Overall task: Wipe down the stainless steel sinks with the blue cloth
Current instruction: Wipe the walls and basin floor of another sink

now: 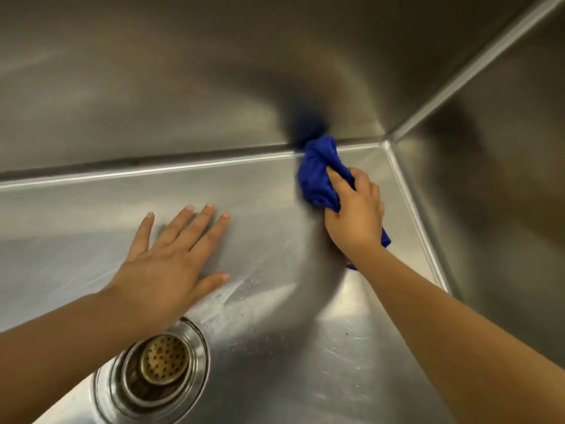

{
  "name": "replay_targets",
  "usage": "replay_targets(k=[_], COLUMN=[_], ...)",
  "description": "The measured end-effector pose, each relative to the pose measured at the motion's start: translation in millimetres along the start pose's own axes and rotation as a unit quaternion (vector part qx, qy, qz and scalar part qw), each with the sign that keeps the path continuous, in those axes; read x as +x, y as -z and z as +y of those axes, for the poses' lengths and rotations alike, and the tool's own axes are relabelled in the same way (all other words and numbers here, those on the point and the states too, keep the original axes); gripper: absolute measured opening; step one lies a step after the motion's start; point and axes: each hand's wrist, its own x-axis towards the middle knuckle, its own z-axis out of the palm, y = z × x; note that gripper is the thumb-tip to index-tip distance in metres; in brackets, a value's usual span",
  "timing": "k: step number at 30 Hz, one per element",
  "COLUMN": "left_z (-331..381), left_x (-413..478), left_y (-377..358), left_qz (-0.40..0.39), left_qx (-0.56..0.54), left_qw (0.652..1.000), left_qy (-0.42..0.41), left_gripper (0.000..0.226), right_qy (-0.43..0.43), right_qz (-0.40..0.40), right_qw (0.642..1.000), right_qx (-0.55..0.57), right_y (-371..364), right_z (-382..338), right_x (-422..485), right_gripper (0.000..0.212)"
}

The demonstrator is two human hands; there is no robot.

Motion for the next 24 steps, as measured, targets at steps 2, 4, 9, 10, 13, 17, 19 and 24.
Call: replay_targets(k=[2, 4, 9, 10, 13, 17, 19, 24], left_z=[4, 7, 17, 18, 23, 29, 32, 41], left_x=[5, 8, 20, 22, 24, 22, 26, 36], left_y=[2, 3, 12, 8, 2, -4, -5, -3], left_qz=[0.026, 0.024, -0.008, 0.025, 0.049, 0.034, 0.017, -0.011], left_qx=[-0.015, 0.017, 0.019, -0.002, -0.019, 0.033, 0.054, 0.045], left_qw=[1.000, 0.999, 0.999, 0.999, 0.998, 0.998, 0.997, 0.997], left_qy=[-0.004, -0.025, -0.028, -0.030, -0.021, -0.036, -0.044, -0.056], left_gripper=[0.083, 0.082, 0.078, 0.081, 0.082, 0.077, 0.073, 0.074], right_qy=[0.037, 0.077, 0.154, 0.142, 0.030, -0.005, -0.002, 0.038], right_qz=[0.007, 0.014, 0.024, 0.031, 0.009, 0.026, 0.045, 0.045], right_qw=[0.999, 0.997, 0.988, 0.989, 0.997, 0.999, 0.998, 0.996], right_qx=[0.019, 0.025, -0.026, -0.040, -0.066, -0.030, -0.032, -0.066], right_y=[-1, -2, -1, 1, 10, 12, 10, 8], right_z=[11, 22, 43, 46, 48, 55, 64, 75], right_x=[-32, -55, -17, 0, 44, 2, -47, -43], right_gripper=[0.062, 0.063, 0.057, 0.058, 0.058, 0.062, 0.065, 0.069])
